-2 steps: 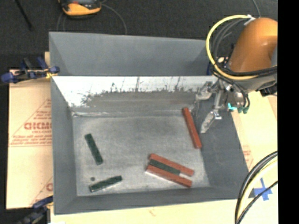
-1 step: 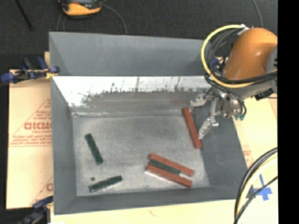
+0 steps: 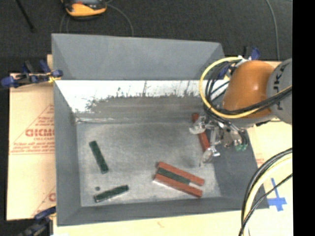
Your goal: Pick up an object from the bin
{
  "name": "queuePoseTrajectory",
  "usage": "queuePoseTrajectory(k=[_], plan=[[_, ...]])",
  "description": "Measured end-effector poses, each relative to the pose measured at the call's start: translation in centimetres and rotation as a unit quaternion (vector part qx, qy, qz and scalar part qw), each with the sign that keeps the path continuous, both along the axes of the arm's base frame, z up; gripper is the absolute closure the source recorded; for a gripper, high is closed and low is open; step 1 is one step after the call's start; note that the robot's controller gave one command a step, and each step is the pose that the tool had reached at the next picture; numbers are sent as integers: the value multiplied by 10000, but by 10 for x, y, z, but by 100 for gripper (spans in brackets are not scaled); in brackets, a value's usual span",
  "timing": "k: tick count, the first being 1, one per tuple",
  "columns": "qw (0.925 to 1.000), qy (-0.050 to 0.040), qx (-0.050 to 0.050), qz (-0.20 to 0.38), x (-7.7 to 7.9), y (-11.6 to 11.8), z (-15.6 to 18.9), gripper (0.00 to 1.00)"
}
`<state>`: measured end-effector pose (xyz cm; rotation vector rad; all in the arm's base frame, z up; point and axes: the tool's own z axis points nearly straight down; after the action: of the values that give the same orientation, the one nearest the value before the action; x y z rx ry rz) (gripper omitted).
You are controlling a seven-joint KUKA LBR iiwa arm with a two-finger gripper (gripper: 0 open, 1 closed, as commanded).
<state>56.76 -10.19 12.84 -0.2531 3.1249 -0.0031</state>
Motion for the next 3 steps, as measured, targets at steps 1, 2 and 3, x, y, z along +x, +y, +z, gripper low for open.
queuePoseTrajectory(k=[1, 2, 3], plan=[[9999, -5, 7, -141, -4, -19, -53, 0], [9999, 7, 9, -149, -25, -17, -51, 0], [9991, -43, -25, 421, -18, 0, -51, 0]])
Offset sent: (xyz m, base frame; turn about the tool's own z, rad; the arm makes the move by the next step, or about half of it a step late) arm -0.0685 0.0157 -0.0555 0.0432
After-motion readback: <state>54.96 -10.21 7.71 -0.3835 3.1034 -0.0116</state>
